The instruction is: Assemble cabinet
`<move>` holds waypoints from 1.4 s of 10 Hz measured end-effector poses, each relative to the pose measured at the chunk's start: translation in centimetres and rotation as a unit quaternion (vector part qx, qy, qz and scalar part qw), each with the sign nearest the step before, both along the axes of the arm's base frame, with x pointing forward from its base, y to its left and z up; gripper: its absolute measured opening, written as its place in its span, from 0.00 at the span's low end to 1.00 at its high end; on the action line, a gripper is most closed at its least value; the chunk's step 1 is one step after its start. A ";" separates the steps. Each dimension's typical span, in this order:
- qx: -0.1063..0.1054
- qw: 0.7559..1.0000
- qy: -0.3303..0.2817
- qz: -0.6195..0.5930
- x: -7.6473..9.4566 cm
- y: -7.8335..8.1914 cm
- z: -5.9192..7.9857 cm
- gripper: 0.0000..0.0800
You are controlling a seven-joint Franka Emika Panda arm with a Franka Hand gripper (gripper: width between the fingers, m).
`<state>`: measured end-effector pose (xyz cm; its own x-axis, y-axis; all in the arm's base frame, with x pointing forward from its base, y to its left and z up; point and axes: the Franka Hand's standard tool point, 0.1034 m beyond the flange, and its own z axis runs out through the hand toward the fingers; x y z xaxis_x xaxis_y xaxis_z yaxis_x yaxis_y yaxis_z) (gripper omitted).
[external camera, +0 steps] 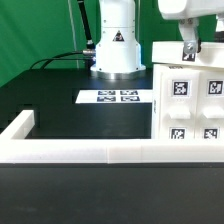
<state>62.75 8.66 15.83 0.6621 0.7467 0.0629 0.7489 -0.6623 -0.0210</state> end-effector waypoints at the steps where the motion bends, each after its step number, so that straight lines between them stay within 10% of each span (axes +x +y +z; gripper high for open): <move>1: 0.000 1.000 -0.002 -0.001 -0.3 -0.1 -0.5 1.00; 5: -0.001 1.000 0.003 -0.007 -0.8 -0.2 -1.0 0.69; 14: 0.010 0.969 0.010 -0.245 -0.9 -0.4 -1.1 0.69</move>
Offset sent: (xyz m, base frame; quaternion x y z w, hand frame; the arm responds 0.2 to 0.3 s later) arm -0.0037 -0.0042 0.0022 -0.0091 -0.0166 0.0169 0.9997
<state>61.87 8.31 14.72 0.9386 0.3404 0.0568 0.3431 -0.9380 -0.0489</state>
